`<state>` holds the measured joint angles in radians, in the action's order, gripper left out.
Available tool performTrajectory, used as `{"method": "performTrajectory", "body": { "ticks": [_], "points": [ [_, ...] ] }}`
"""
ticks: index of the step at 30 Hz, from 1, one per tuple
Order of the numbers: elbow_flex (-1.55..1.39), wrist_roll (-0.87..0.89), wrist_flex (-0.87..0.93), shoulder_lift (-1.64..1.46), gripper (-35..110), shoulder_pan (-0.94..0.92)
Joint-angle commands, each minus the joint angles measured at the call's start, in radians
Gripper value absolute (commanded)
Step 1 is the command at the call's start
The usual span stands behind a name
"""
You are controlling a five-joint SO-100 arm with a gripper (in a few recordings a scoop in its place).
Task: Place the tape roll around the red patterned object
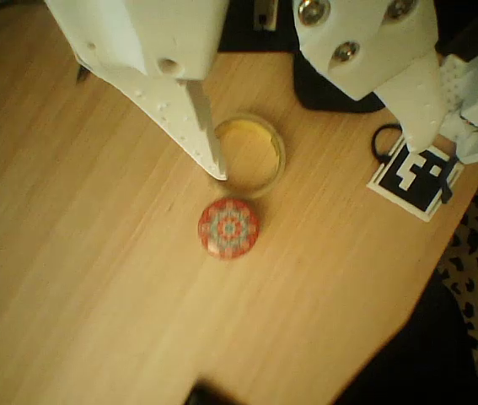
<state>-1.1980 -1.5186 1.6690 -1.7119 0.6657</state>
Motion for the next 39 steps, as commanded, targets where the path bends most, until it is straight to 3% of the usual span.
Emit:
{"method": "performTrajectory", "body": {
  "ticks": [1, 9, 24, 31, 39],
  "points": [
    [-0.055, 0.037, 0.012, -0.089, 51, 0.02],
    [-0.207, 0.126, 0.003, -0.173, 52, 0.02],
    [-0.761, 0.216, -0.291, -0.439, 49, 0.003],
    [-1.043, 0.27, -0.532, -0.514, 49, 0.021],
    [-1.094, 0.293, -0.75, -0.397, 48, 0.04]
  ]
}}
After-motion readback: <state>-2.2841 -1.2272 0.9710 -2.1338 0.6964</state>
